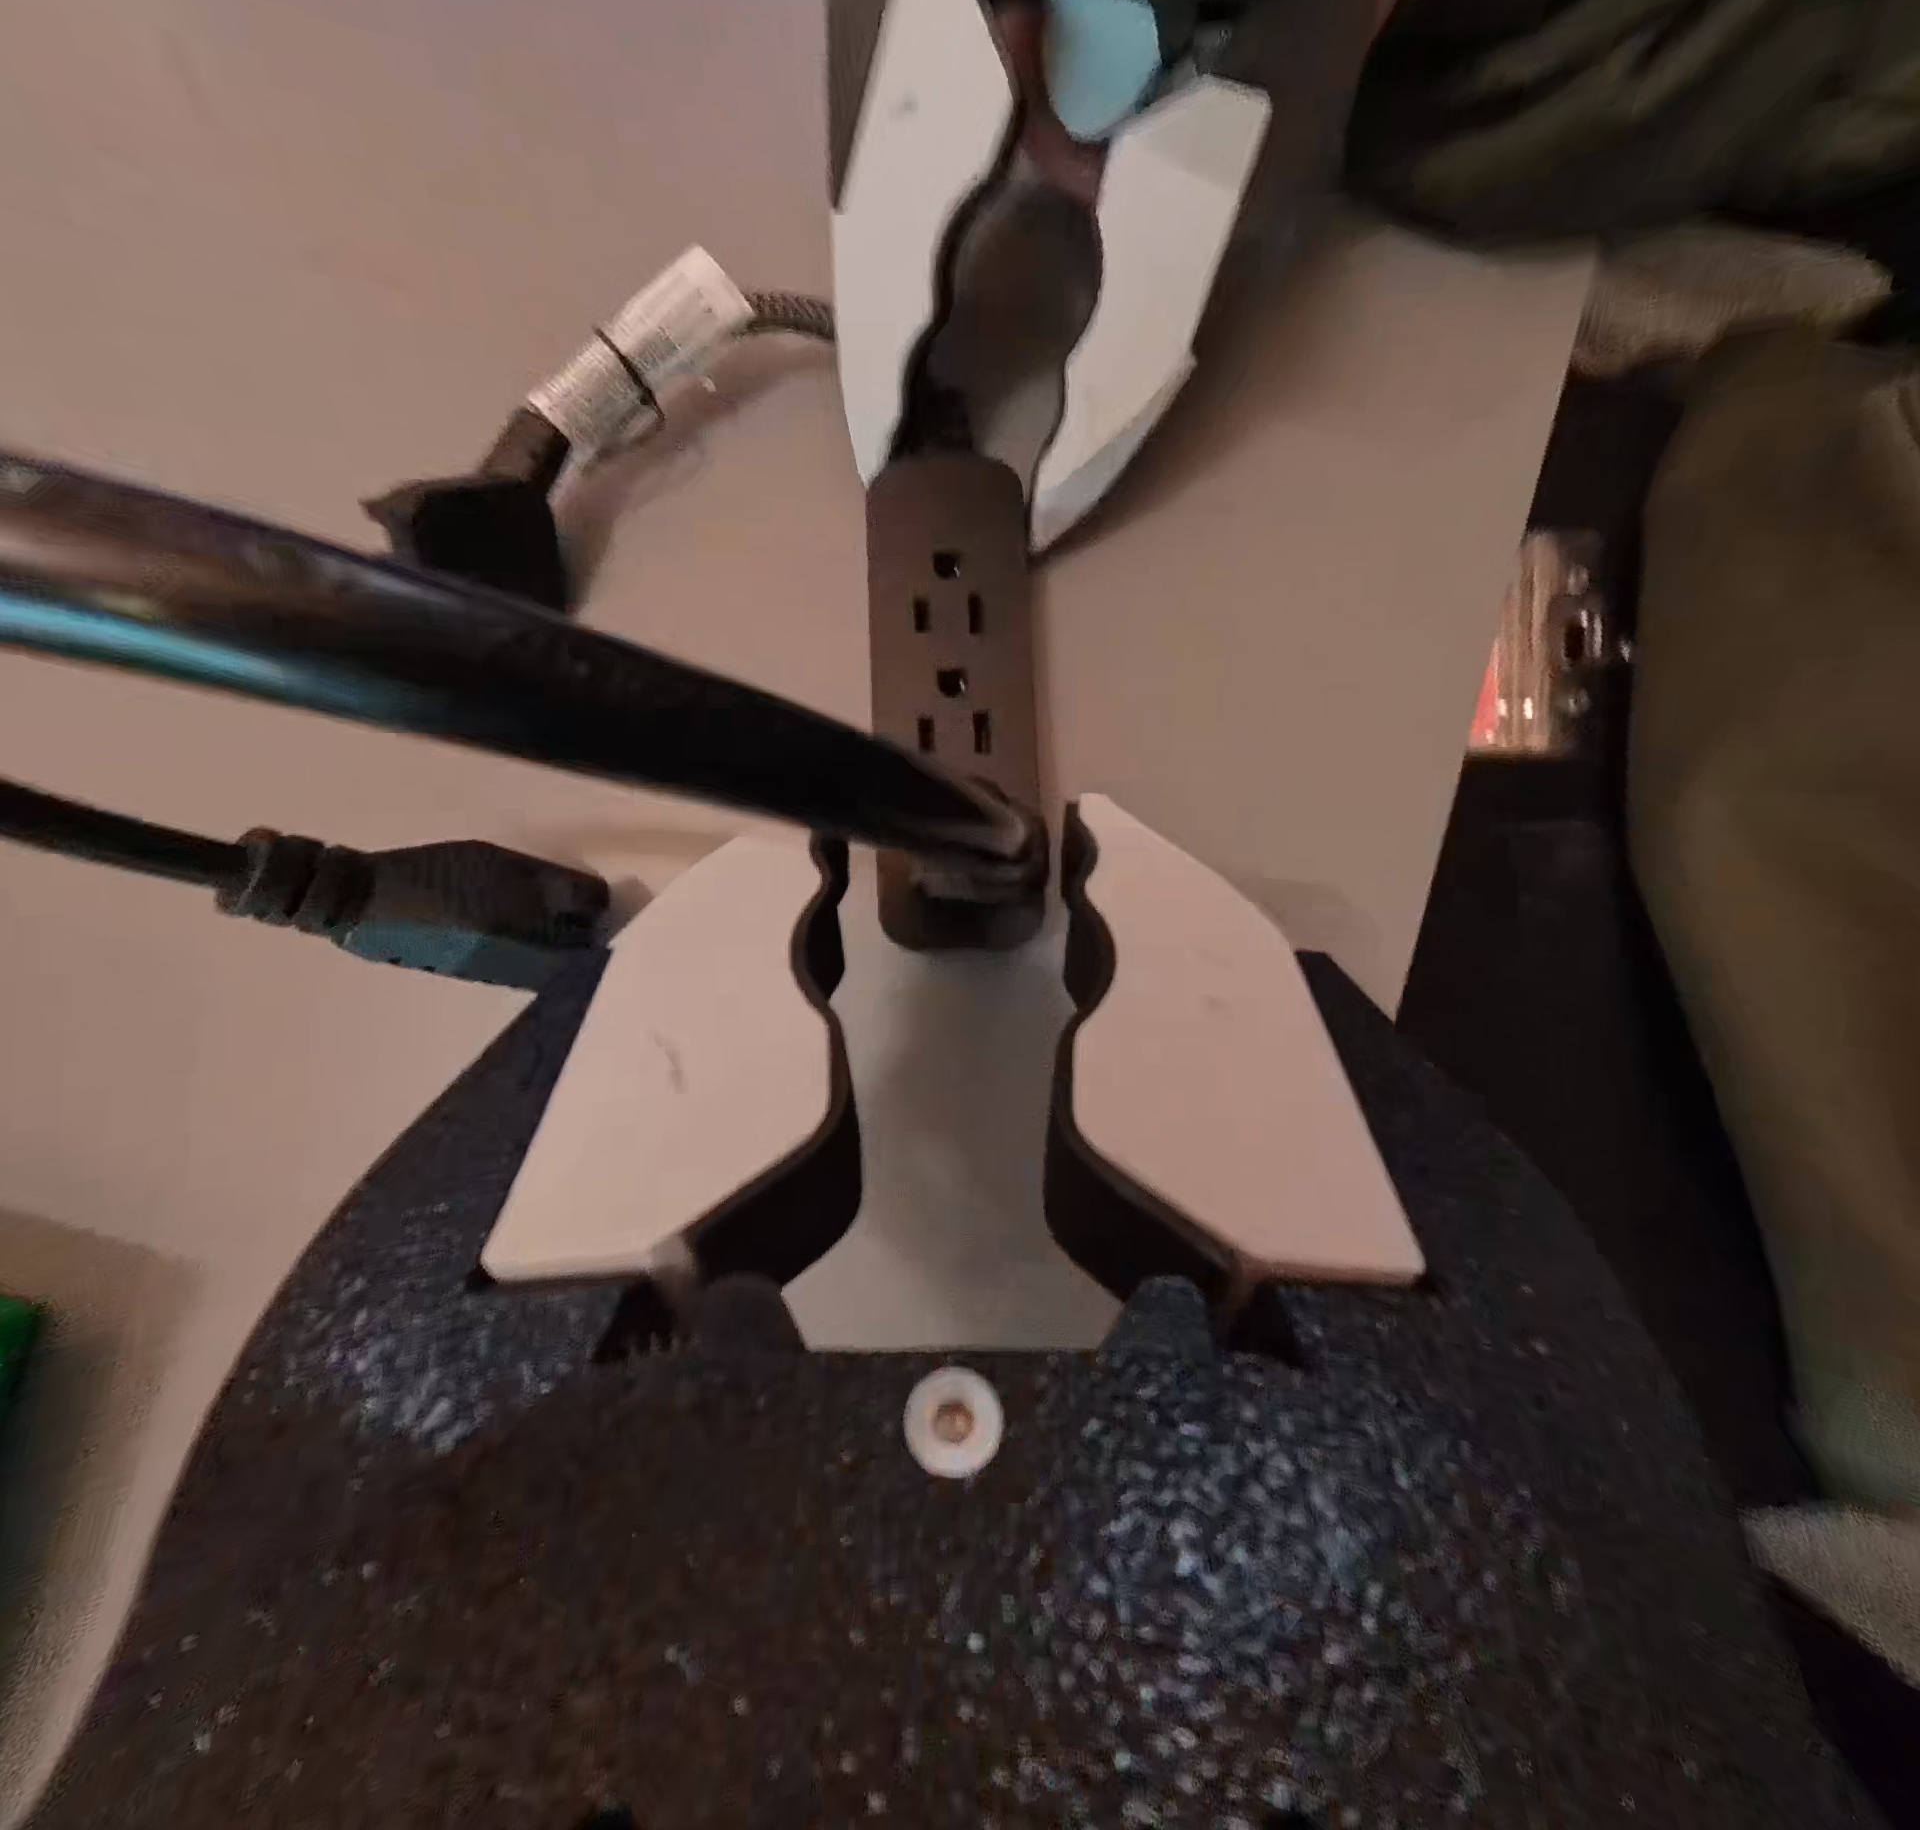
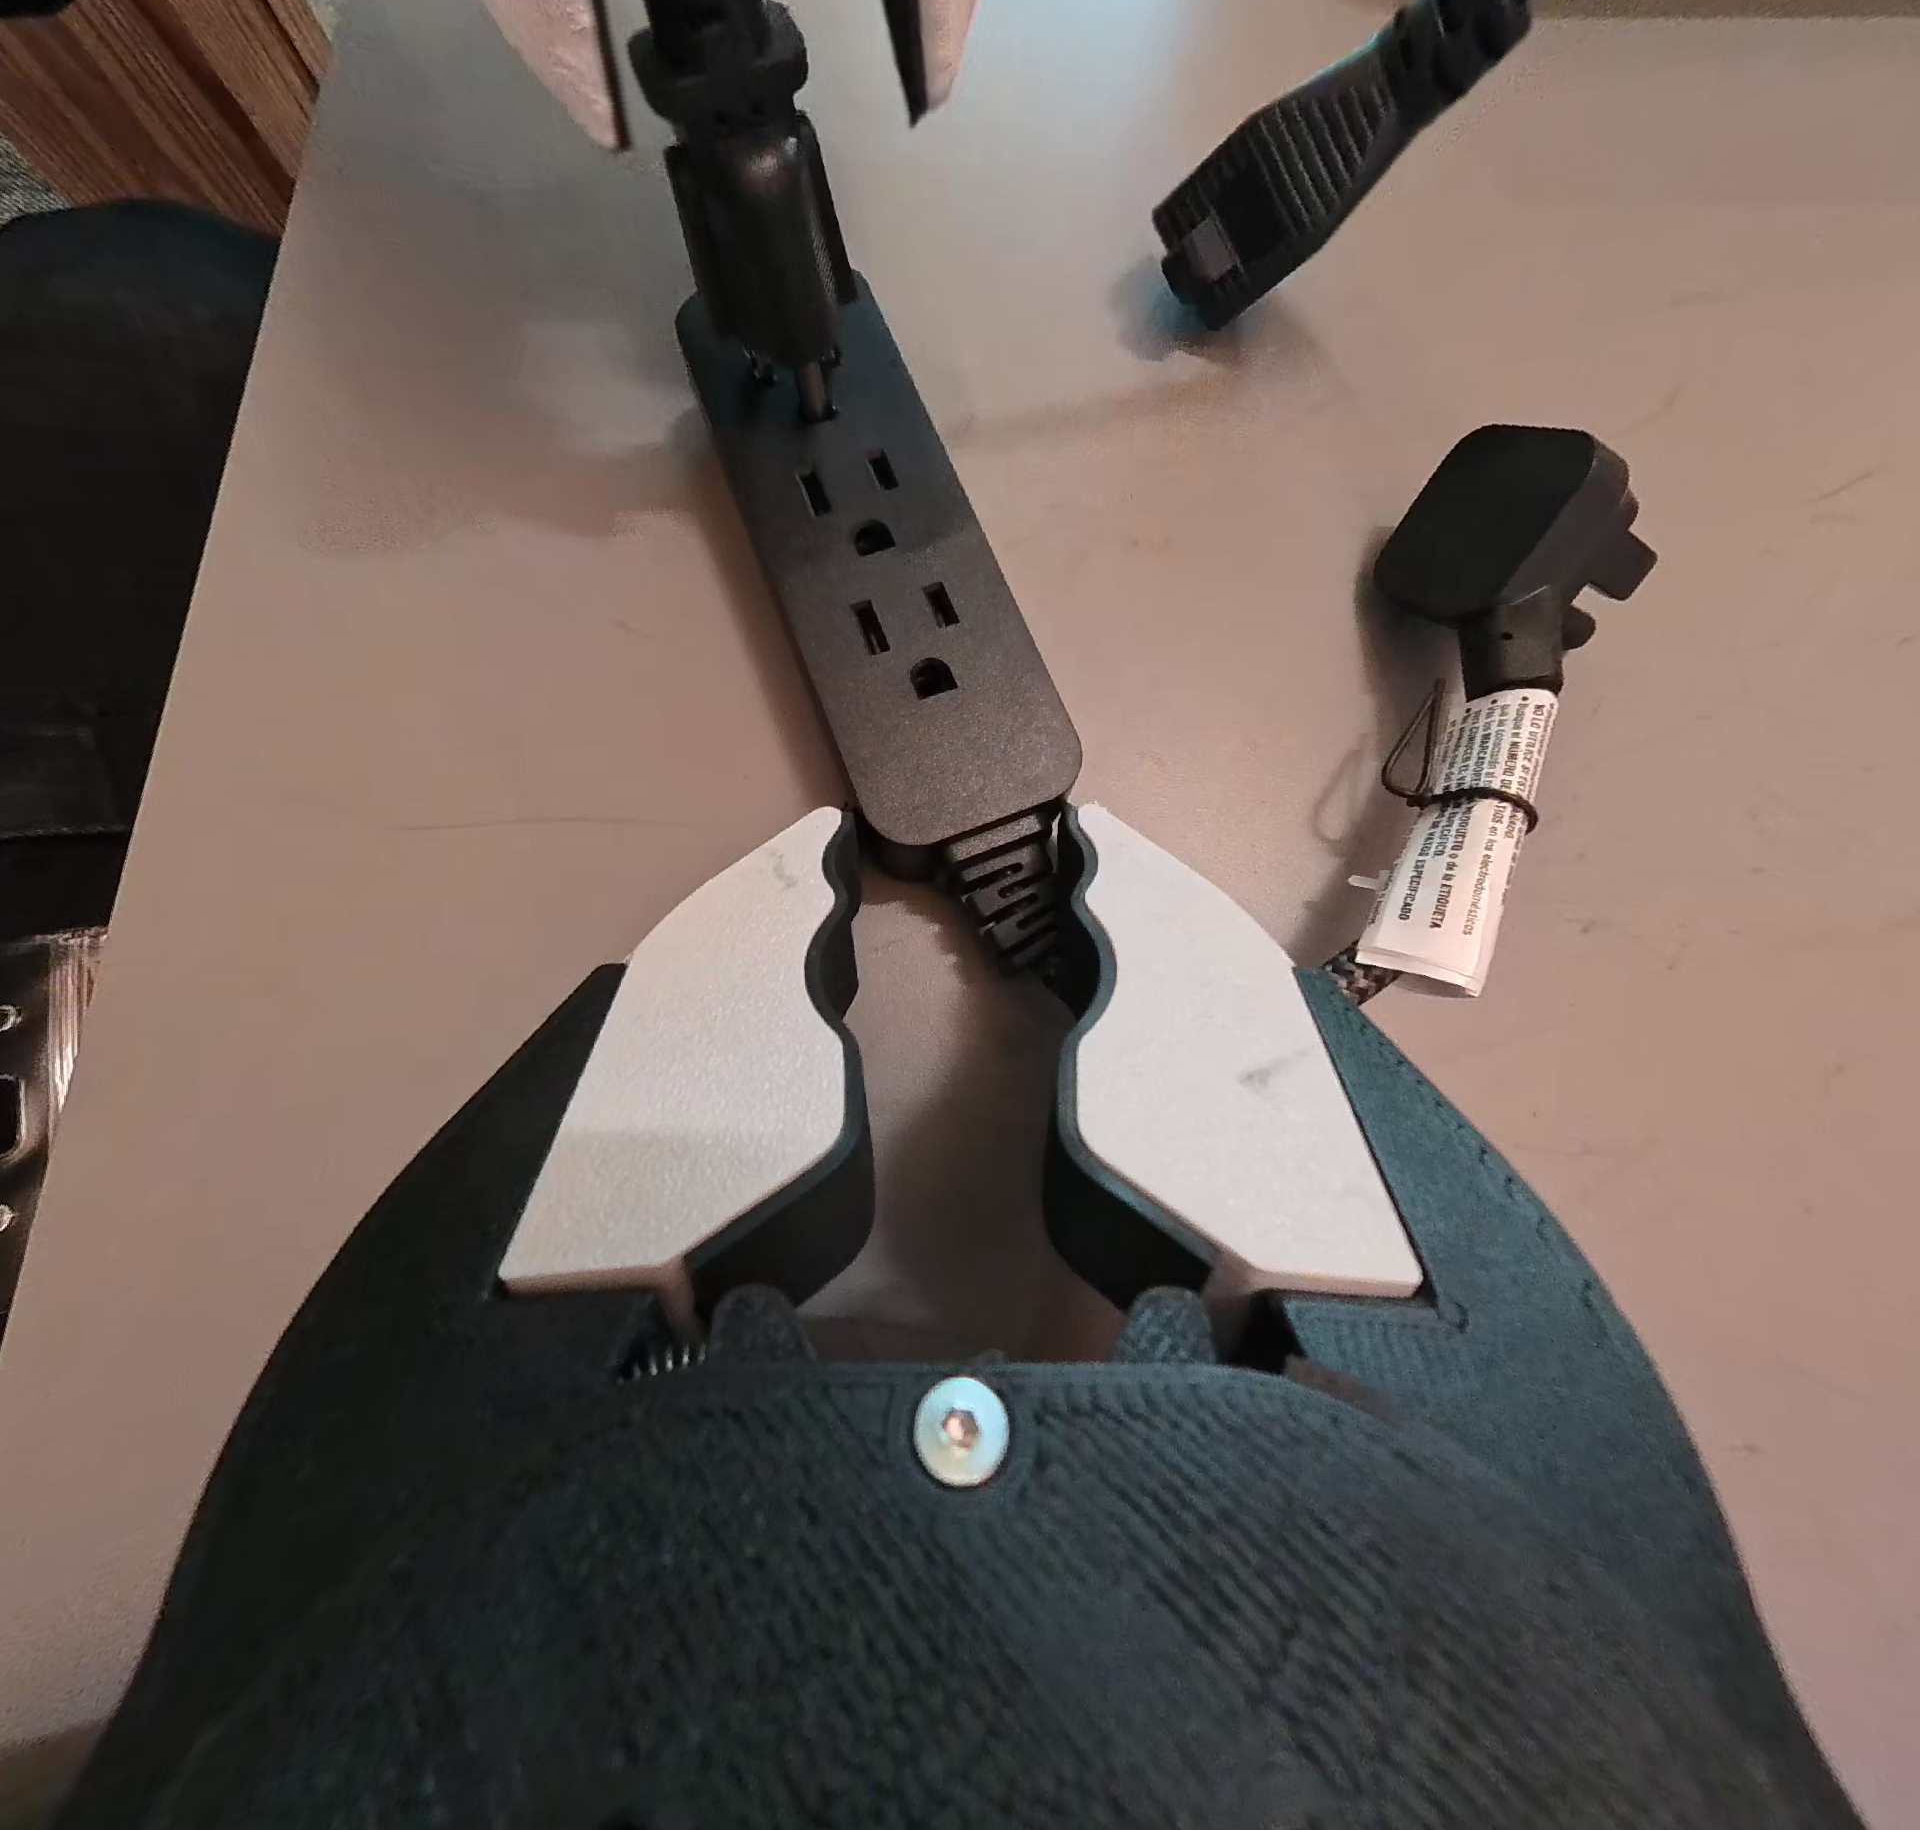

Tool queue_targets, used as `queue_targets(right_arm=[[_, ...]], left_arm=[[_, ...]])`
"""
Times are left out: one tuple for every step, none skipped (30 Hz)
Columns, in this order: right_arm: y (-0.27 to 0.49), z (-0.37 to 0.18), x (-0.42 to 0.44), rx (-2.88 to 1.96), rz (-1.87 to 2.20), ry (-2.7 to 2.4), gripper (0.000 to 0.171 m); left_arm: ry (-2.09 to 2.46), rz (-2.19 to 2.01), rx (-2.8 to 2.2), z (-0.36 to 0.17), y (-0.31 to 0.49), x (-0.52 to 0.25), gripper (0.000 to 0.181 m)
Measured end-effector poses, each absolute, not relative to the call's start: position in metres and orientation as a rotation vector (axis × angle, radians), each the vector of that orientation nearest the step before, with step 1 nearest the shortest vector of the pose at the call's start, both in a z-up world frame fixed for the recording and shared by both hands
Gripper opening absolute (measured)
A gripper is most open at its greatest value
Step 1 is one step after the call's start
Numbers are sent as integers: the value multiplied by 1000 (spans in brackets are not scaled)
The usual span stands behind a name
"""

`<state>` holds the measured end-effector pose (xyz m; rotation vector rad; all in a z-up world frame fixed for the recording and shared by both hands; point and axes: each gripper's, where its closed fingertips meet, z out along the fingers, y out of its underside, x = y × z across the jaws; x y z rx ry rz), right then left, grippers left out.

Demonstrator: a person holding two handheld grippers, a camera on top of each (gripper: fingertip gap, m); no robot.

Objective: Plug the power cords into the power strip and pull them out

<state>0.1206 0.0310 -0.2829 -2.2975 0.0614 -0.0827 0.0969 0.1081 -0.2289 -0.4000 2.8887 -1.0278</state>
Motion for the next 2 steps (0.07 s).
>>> queue_targets(right_arm=[[31, -283, 121, -2298, -81, 62, 37], [31, -283, 121, -2298, -81, 62, 37]], left_arm=[[2927, -950, -366, -232, 111, 95, 40], [2944, -880, -340, -235, 113, 95, 39]])
